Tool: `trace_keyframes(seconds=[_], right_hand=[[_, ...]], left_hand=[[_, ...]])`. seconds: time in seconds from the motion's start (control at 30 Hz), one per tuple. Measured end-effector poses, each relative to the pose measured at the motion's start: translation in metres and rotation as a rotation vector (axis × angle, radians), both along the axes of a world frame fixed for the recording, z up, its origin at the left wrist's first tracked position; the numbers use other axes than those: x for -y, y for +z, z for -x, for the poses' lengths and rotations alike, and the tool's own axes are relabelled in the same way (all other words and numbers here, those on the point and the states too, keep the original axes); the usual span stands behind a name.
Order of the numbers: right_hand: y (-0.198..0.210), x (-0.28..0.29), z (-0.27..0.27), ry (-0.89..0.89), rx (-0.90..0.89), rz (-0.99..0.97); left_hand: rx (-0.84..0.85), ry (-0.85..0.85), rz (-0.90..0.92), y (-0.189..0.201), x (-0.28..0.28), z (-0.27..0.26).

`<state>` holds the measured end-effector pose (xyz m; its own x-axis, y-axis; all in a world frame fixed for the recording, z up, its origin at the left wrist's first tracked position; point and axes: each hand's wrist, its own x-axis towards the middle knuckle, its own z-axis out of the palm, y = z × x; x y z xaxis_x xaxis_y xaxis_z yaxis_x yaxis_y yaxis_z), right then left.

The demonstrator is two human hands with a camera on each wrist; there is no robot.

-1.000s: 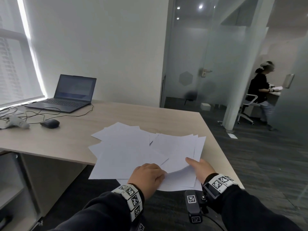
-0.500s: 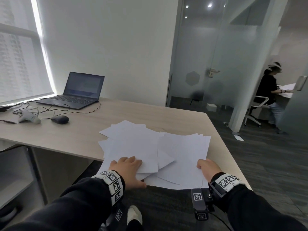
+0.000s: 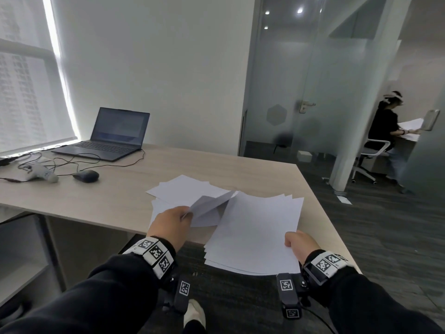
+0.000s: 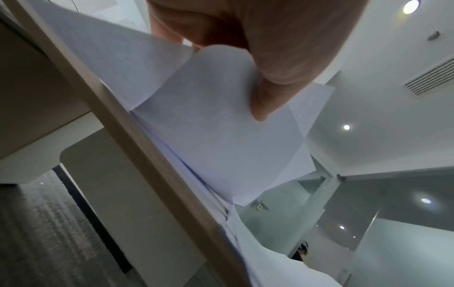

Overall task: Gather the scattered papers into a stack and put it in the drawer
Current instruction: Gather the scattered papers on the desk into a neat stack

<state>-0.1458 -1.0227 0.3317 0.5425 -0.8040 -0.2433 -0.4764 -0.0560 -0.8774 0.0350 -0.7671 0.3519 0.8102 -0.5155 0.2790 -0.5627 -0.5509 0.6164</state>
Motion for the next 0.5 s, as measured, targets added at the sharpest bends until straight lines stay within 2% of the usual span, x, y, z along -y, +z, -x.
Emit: trace_keyframes(seconds=[0.13, 0.33, 0.5], right_hand=[[-0.003, 0.0, 0.002, -0.001, 0.035, -0.031], [-0.011, 0.007, 0.004, -0.03, 0.067, -0.068], [-0.012, 0.012, 0.01, -0.05, 0.09, -0.161]], left_hand=[[0.057, -0.104, 0.088, -0.003, 0.012, 0.015], [0.284, -0.407, -0.034, -0.032, 0.038, 0.037], [0.287, -0.543, -0.08, -0.044, 0.045, 0.046]])
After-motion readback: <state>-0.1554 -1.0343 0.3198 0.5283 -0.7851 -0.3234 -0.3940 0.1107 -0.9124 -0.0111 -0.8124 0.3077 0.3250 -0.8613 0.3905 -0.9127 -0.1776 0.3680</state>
